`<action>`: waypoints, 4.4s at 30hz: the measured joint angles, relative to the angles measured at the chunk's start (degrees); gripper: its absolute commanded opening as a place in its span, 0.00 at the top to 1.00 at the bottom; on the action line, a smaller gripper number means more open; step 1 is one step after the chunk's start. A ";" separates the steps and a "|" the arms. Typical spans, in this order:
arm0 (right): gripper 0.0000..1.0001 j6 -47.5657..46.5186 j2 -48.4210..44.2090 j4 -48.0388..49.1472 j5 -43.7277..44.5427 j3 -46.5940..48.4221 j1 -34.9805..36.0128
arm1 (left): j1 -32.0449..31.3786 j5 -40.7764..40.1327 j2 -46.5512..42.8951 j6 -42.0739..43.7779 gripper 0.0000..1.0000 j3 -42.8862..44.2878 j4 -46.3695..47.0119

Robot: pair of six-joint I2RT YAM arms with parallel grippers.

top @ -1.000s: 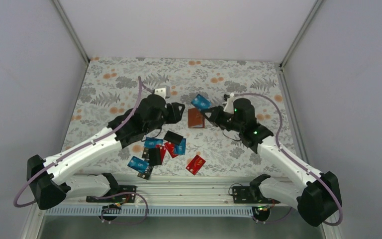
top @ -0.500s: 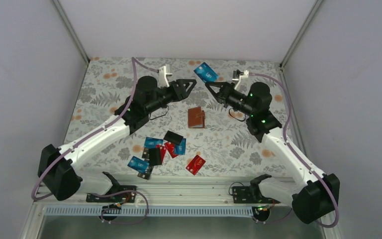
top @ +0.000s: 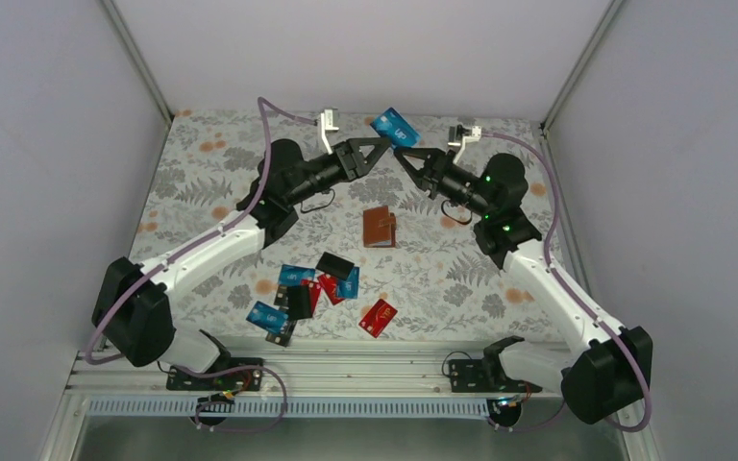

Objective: Put the credit cards into the card holder

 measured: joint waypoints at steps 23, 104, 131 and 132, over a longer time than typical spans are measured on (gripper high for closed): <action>0.96 1.05 -0.20 3.72 -0.46 0.00 -0.02 | 1.20 6.19 6.10 -5.46 0.84 2.64 11.93; 0.22 -43.34 37.70 -32.81 -0.76 7.39 -1.64 | 0.20 -2.62 34.27 26.14 0.98 12.87 -39.71; 0.24 -46.45 45.92 -38.07 -2.49 13.79 4.33 | 1.75 -3.76 24.63 21.66 0.98 -4.24 -31.50; 0.24 -46.51 46.16 -37.99 -3.48 14.03 4.57 | 1.75 -5.46 22.64 21.77 0.98 -5.18 -33.11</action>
